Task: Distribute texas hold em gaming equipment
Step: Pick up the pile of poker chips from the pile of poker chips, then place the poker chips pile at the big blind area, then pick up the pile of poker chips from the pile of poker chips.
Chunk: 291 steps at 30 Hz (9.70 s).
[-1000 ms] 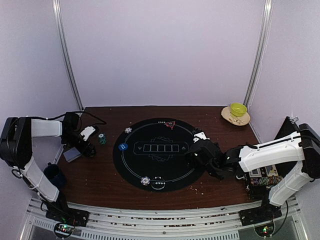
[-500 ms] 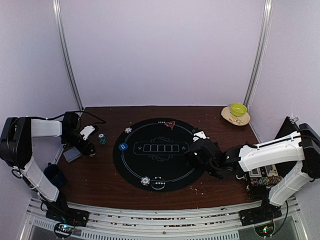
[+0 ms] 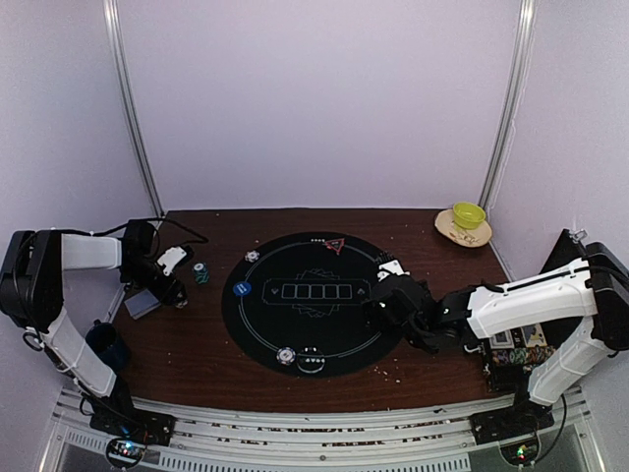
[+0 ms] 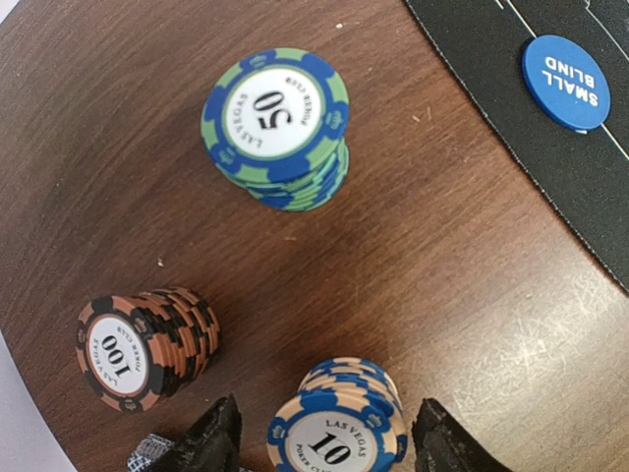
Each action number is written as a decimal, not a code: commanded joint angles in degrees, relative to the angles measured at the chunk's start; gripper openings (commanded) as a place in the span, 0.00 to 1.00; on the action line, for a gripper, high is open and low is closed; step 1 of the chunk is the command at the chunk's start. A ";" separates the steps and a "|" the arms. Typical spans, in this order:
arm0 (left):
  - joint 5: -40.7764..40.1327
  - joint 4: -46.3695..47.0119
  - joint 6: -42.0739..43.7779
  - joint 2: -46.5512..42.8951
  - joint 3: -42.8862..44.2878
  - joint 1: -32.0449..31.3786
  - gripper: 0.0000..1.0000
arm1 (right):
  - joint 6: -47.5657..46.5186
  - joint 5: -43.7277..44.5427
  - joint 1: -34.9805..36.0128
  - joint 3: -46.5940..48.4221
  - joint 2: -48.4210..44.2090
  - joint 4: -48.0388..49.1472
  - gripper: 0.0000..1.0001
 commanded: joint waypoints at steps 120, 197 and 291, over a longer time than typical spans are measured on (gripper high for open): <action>0.47 -7.23 -16.74 60.32 85.50 -59.84 0.28 | 8.97 18.64 -5.29 -16.42 -39.95 3.87 0.99; -8.40 -6.55 -11.38 5.69 28.40 -15.10 0.98 | 4.22 3.01 -3.48 -8.93 -18.55 5.49 1.00; -2.35 -2.73 -8.64 15.07 22.03 -6.81 0.45 | 2.84 6.21 -0.67 -7.79 -18.03 4.43 1.00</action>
